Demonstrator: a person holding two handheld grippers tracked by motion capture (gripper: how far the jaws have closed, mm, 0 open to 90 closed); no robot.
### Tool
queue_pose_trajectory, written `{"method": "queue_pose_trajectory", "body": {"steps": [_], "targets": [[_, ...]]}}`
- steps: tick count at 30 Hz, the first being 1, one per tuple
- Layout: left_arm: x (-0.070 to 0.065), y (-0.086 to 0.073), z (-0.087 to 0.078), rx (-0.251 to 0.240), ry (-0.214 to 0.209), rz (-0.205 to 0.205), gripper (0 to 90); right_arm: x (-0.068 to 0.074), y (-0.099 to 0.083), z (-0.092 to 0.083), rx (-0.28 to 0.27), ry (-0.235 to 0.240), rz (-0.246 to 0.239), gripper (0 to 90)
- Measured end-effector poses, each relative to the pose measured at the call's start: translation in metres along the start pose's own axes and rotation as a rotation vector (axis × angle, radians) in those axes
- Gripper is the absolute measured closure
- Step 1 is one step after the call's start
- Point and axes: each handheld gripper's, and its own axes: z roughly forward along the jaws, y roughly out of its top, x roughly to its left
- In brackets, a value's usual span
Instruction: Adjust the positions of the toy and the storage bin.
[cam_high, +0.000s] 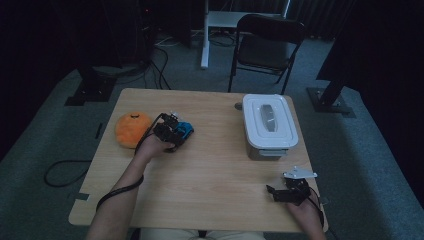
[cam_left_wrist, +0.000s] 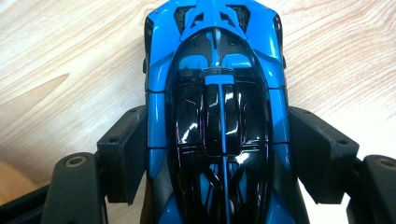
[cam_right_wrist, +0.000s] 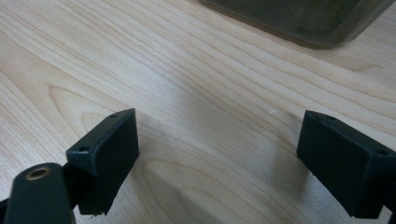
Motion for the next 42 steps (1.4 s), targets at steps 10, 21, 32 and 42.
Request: {"method": "queue_pose_trajectory", "body": {"steps": [10,21,32,42], "targets": [[-0.005,-0.016,-0.014,-0.009,-0.014,0.016,28.2,0.0,0.0,0.0,0.0,-0.001,0.001,12.2],[-0.016,-0.036,-0.03,-0.032,-0.016,0.046,28.2,0.0,0.0,0.0,0.0,-0.002,0.003,12.2],[-0.024,-0.063,-0.049,-0.042,-0.027,0.086,28.1,0.0,0.0,0.0,0.0,-0.005,0.005,12.2],[-0.033,-0.087,-0.066,-0.071,-0.038,0.114,28.1,0.0,0.0,0.0,0.0,-0.006,0.006,12.2]]}}
